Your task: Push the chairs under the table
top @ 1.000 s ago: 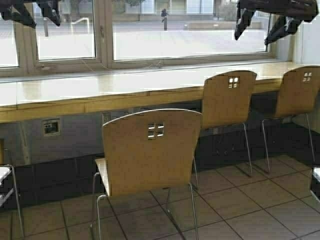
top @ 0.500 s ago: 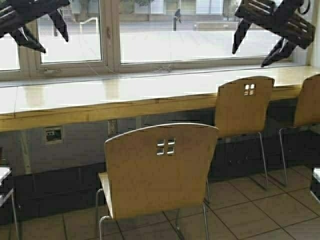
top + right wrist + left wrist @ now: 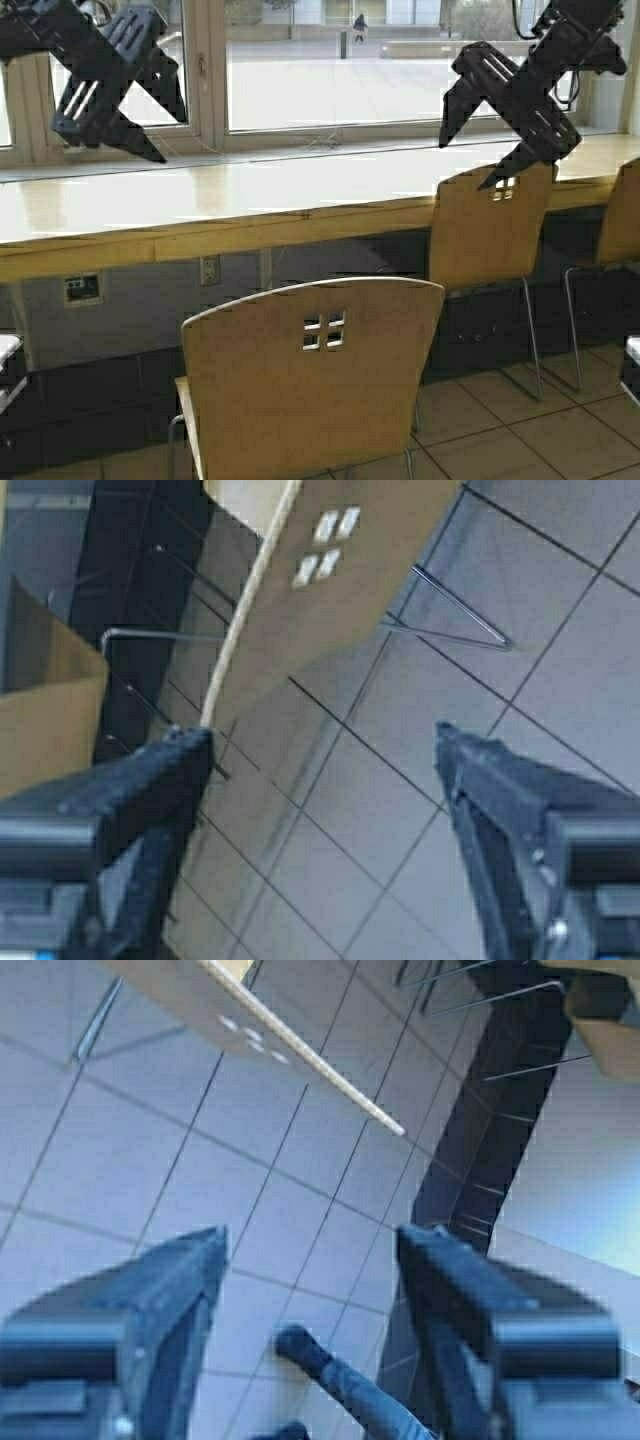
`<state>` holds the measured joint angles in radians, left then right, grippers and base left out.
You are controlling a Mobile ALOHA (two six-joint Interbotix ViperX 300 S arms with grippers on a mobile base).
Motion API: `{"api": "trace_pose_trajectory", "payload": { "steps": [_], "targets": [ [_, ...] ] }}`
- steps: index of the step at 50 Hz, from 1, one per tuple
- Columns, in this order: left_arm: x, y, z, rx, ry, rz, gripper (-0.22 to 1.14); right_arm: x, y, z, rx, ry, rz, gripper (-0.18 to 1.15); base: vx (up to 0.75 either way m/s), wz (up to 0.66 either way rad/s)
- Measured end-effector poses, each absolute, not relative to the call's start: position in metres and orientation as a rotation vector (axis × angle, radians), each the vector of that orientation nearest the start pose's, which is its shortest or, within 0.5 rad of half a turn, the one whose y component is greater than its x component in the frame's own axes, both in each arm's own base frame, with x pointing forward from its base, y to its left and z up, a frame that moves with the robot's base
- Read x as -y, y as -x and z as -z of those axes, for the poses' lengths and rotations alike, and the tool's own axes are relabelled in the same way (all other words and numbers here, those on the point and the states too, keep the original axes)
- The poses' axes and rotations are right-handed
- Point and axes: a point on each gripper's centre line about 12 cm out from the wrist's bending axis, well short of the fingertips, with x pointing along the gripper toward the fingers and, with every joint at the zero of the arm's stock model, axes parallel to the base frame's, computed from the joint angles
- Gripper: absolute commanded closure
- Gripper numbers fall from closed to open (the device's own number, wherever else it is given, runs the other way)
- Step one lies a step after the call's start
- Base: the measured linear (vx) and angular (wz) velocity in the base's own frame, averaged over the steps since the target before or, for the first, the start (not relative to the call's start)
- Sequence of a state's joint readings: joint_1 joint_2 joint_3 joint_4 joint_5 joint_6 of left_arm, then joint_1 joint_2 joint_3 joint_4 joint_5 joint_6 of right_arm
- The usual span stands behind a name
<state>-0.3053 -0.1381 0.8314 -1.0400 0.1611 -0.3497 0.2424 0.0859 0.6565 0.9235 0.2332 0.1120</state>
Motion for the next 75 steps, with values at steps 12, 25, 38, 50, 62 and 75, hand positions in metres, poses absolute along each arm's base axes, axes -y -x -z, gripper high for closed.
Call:
{"api": "trace_pose_trajectory", "payload": {
  "steps": [12,25,38,50,62,75],
  "targets": [
    [0.164,-0.309,-0.1,-1.081,1.274,-0.301,0.04,-0.114,-0.368,-0.085,-1.101,-0.951,0.175,-0.02,0.28,-0.1],
    [0.191,-0.288,-0.037,-1.173,1.28,-0.489,0.04,-0.113,-0.359,-0.033,-1.206,-0.963,0.281,-0.02,0.21,-0.05],
    [0.184,-0.283,0.01,-1.211,1.277,-0.658,0.04,-0.115,-0.37,-0.018,-1.218,-0.965,0.297,-0.02,0.14,0.0],
    [0.185,-0.284,0.021,-1.198,1.27,-0.693,0.04,-0.135,-0.382,-0.005,-1.238,-0.95,0.267,-0.02,0.11,0.04],
    [0.183,-0.287,0.03,-1.18,1.272,-0.727,0.04,-0.144,-0.383,0.015,-1.283,-0.95,0.276,-0.02,0.09,0.06],
    [0.18,-0.286,0.046,-1.181,1.255,-0.77,0.04,-0.146,-0.38,0.037,-1.326,-0.934,0.298,-0.02,0.08,0.06]
  ]
}}
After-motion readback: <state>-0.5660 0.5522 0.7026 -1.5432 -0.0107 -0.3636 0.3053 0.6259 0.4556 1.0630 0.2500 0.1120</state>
